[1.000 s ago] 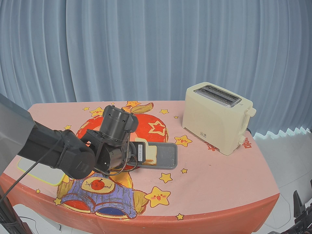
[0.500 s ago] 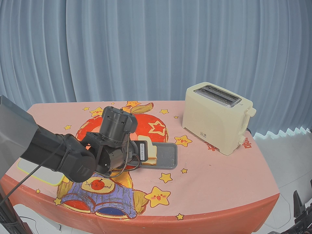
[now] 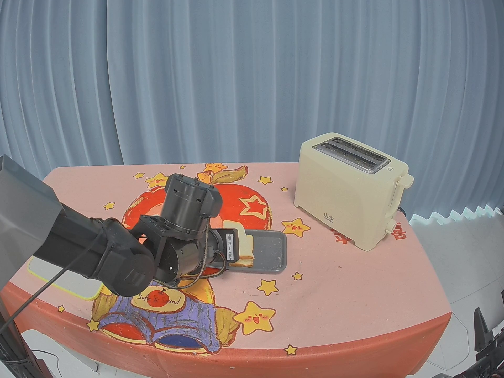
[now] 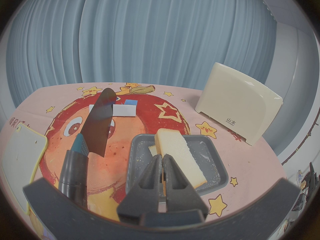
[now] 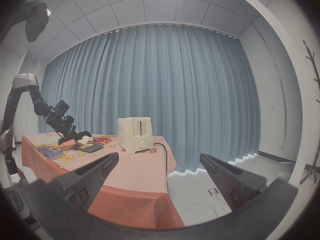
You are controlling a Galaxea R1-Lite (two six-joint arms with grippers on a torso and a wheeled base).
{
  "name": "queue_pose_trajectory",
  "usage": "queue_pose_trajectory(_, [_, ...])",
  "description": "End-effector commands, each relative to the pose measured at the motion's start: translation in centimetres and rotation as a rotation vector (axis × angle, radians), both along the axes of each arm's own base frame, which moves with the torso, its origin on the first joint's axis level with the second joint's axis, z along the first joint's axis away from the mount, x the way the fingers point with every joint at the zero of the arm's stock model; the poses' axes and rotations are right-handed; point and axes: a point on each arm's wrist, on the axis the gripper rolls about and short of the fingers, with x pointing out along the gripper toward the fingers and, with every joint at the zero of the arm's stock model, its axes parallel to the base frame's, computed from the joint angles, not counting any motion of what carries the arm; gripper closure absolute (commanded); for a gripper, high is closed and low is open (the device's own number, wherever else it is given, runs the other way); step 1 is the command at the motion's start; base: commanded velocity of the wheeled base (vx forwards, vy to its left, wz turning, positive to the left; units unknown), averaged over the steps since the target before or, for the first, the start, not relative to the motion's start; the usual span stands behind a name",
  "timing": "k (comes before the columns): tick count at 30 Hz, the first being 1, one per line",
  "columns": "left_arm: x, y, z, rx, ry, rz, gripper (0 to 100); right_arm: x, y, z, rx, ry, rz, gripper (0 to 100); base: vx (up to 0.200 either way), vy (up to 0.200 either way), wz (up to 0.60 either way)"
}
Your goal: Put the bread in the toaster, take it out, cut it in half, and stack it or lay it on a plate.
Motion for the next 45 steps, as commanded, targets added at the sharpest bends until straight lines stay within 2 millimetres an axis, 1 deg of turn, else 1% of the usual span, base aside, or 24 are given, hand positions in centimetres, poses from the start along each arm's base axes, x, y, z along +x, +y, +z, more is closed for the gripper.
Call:
queue_pose_trajectory(1, [0.0, 0.1, 0.0, 0.0, -0.001, 0.004, 100, 0.0, 0.0, -0.5, 0.0, 0.001, 0.0, 0, 0.0, 0.0, 0.0])
queue_pose_trajectory(15, [0.0, 0.1, -0.1, 0.002, 0.003, 0.004, 100, 0.0, 0.0, -0.5, 0.0, 0.001, 0.0, 0, 0.0, 0.0, 0.0])
queue_pose_trajectory(16, [0.0, 0.2, -0.1, 0.002, 0.003, 0.005, 0, 0.0, 0.0, -0.5, 0.0, 0.001, 0.0, 0, 0.0, 0.0, 0.0])
queue_pose_trajectory(32, [-0.3, 0.6, -0.2, 0.001, 0.013, 0.02, 0, 0.0, 0.0, -0.5, 0.0, 0.001, 0.0, 0, 0.0, 0.0, 0.0])
queue_pose_trajectory(37, [-0.4, 1.4, -0.7, 0.021, 0.027, 0.037, 0, 0.0, 0.0, -0.5, 0.0, 0.001, 0.0, 0, 0.0, 0.0, 0.0])
queue_pose_trajectory(41, [-0.3, 1.6, -0.6, 0.019, 0.027, 0.044, 0, 0.0, 0.0, -0.5, 0.0, 0.001, 0.0, 0, 0.0, 0.0, 0.0])
queue_pose_trajectory(42, [0.0, 2.1, -0.5, 0.017, 0.023, 0.058, 0, 0.0, 0.0, -0.5, 0.0, 0.001, 0.0, 0, 0.0, 0.0, 0.0])
queue_pose_trajectory(45, [0.0, 2.2, -0.3, 0.016, 0.019, 0.062, 0, 0.0, 0.0, -0.5, 0.0, 0.001, 0.0, 0, 0.0, 0.0, 0.0])
